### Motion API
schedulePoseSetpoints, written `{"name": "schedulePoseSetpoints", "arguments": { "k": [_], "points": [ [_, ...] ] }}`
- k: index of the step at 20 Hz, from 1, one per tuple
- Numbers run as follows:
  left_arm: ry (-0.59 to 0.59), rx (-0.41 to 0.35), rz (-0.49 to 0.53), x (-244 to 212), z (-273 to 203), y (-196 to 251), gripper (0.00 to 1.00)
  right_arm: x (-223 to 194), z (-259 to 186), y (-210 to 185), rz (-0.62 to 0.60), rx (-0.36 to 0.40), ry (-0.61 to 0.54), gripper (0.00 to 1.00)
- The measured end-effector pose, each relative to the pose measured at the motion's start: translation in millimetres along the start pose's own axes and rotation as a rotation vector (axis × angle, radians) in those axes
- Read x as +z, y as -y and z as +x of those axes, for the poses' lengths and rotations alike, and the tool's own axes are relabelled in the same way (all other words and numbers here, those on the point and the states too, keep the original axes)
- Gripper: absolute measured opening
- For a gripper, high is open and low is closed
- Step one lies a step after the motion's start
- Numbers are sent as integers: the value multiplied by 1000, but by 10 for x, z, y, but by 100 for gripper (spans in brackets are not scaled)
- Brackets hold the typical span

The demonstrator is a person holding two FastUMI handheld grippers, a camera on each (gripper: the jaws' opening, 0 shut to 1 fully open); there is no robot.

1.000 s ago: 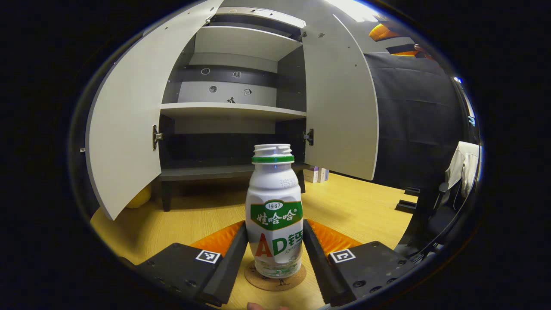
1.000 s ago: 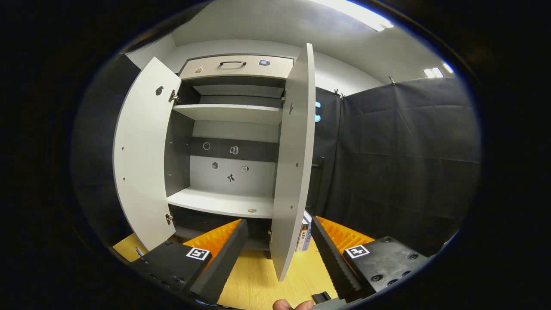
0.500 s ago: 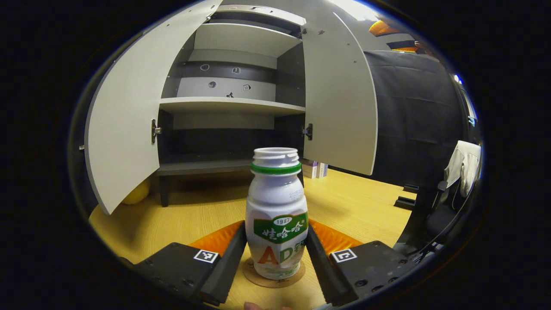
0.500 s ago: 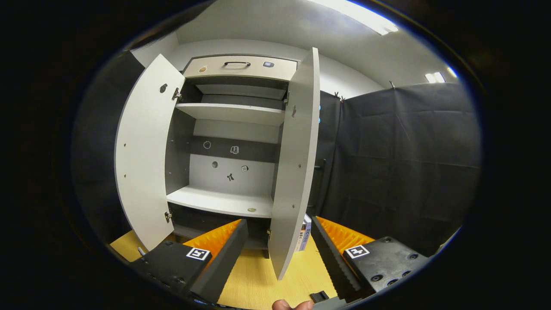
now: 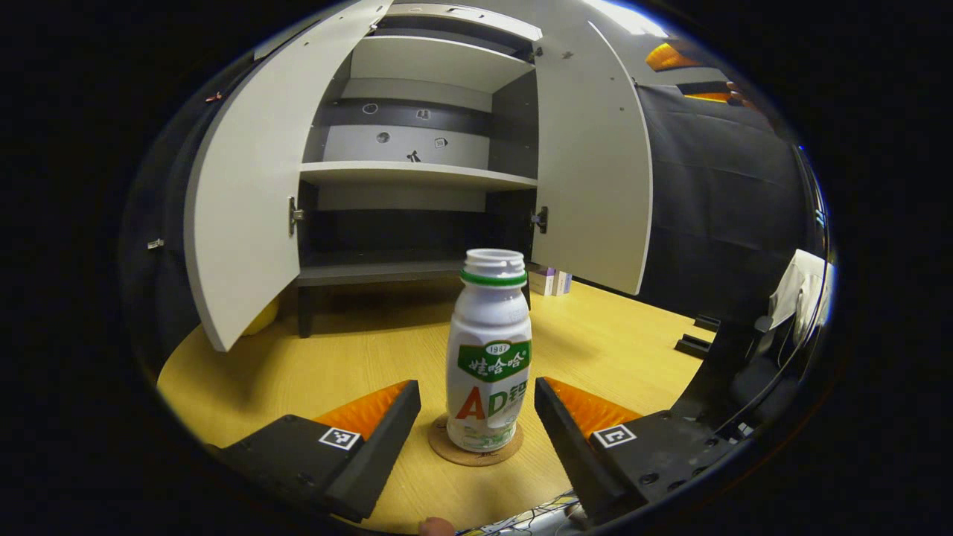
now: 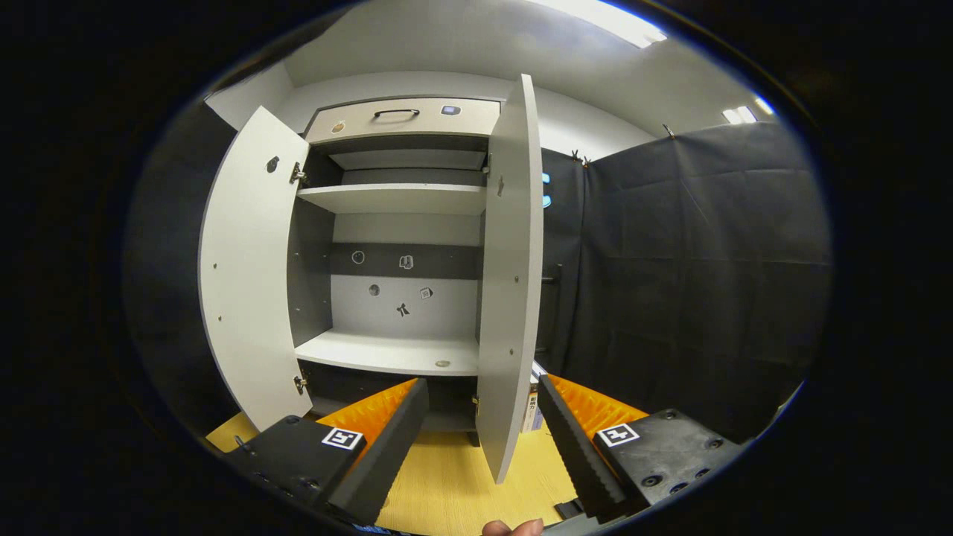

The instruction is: Grasp the bottle in the cabinet with the left hand and place it on the coaster, then close the right door with the right hand and the left door with the left hand.

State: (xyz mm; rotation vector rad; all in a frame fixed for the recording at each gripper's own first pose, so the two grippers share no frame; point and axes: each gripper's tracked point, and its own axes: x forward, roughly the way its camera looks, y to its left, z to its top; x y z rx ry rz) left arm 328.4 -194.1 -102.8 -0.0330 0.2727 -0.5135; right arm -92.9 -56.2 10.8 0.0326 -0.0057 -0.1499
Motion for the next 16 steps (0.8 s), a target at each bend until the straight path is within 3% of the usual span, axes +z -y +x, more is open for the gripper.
{"name": "schedulePoseSetpoints", "arguments": {
  "k": [3,10,16],
  "points": [
    [36,87,-46,443,-267,-144,98,124,56,154,8,0,55,98],
    [160,264,-61,1735,-784,-542,97,69,254,571,88,28,9,98],
    [219,360,-106,2462,-1054,-670,95,81,428,1049,26,6,-2,98]
  ]
}}
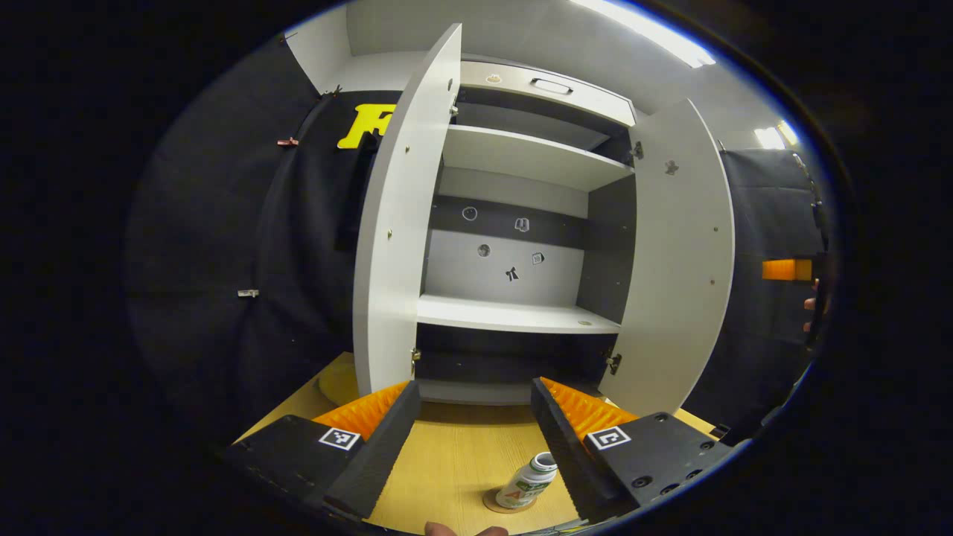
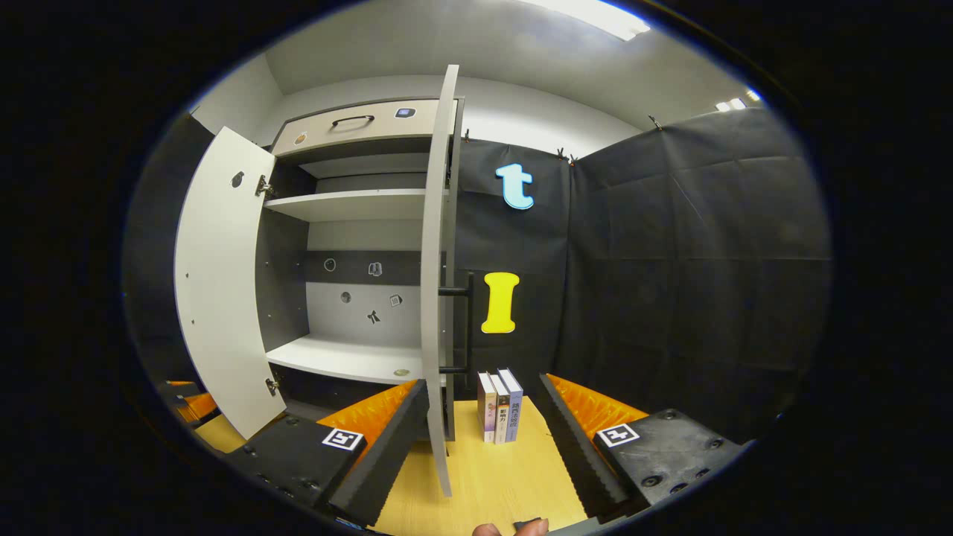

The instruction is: Grasp the bottle in the cabinet with the left hand and place it on the coaster, then close the right door with the right hand and the left door with the left hand.

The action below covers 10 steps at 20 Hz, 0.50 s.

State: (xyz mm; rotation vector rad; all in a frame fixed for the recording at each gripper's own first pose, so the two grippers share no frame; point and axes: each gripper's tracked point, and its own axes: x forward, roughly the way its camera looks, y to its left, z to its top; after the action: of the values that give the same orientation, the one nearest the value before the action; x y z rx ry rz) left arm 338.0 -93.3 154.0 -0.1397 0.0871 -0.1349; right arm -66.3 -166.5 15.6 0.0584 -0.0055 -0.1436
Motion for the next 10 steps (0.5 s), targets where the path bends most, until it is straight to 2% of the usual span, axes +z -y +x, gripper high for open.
{"name": "schedulePoseSetpoints", "arguments": {
  "k": [6,10],
  "points": [
    [-24,60,47,225,-33,63,95,-121,437,269,35,-3,-47,98],
    [-36,95,23,251,-53,101,95,-112,797,378,43,6,-47,98]
  ]
}}
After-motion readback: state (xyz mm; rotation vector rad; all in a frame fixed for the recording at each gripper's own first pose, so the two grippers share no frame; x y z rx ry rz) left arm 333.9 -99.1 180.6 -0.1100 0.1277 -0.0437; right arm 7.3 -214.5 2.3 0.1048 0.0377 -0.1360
